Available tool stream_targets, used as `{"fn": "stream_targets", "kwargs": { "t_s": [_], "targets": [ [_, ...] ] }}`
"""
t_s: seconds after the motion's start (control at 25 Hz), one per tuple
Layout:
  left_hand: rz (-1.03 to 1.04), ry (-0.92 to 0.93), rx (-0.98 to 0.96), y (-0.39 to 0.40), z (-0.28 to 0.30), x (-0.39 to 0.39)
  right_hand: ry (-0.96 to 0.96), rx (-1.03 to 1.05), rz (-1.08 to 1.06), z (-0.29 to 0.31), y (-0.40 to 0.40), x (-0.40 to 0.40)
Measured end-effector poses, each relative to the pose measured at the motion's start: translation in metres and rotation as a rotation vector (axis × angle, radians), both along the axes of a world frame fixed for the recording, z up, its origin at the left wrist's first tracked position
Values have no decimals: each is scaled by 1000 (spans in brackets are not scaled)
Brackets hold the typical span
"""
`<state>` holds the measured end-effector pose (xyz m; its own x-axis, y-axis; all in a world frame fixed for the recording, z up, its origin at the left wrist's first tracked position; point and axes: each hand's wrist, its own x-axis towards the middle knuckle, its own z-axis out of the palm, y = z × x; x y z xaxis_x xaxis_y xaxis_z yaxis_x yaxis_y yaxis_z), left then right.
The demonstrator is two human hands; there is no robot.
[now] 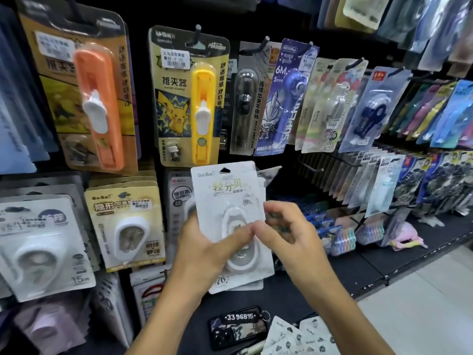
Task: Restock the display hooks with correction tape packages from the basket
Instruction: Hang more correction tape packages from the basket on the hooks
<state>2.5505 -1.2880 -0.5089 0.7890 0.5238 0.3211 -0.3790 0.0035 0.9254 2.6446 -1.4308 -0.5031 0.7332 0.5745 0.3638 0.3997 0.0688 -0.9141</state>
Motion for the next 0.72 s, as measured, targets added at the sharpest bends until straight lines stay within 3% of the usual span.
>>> {"fn": "stream_targets", "kwargs": {
  "t_s": [0.08,0.16,0.4,0.72],
  "targets": [
    [-41,17,-40,-5,0,2,131,39,214,-4,-3,-5],
    [-68,57,-80,-5,-2,2,164,18,281,-6,-4,-6],
    [-252,119,-188,2,-7,1,443,238,-1,-4,-2,1],
    [-95,54,-181,10,-16,-1,461,238,-75,-4,-7,6]
  ]
}}
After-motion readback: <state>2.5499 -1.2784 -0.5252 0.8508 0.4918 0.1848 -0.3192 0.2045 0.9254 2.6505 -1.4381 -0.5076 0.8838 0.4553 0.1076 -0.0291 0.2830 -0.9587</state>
